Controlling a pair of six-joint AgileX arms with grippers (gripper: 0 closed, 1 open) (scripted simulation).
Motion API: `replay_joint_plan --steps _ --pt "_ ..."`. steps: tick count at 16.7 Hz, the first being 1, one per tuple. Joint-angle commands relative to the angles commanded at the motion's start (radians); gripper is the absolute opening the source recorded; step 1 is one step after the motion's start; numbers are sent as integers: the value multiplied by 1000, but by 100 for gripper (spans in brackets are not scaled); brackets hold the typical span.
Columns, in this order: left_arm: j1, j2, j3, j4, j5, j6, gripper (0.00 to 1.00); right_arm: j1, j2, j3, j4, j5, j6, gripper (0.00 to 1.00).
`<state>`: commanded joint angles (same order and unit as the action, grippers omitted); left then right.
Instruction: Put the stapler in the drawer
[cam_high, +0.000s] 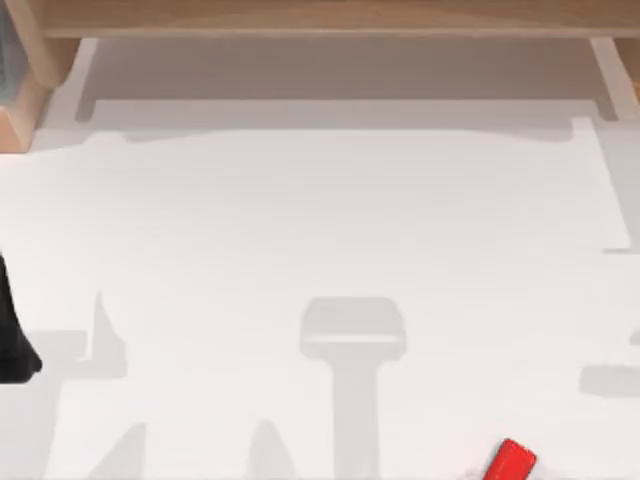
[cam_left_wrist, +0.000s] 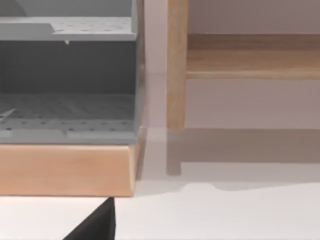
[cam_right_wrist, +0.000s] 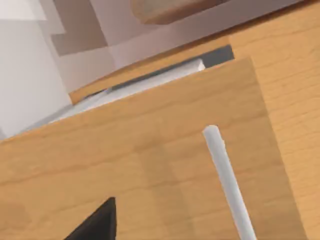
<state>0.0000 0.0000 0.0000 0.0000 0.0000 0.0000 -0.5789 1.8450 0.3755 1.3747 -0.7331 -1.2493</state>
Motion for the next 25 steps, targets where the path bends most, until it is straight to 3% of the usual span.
replay_joint_plan --steps 8,19,25 --pt "0 0 0 0 0 0 100 436 -265 125 -629 117 752 100" --pt "0 0 0 0 0 0 100 1095 -372 417 -1742 480 2006 100" --pt "0 0 0 0 0 0 100 1341 -359 534 -2208 658 2521 100"
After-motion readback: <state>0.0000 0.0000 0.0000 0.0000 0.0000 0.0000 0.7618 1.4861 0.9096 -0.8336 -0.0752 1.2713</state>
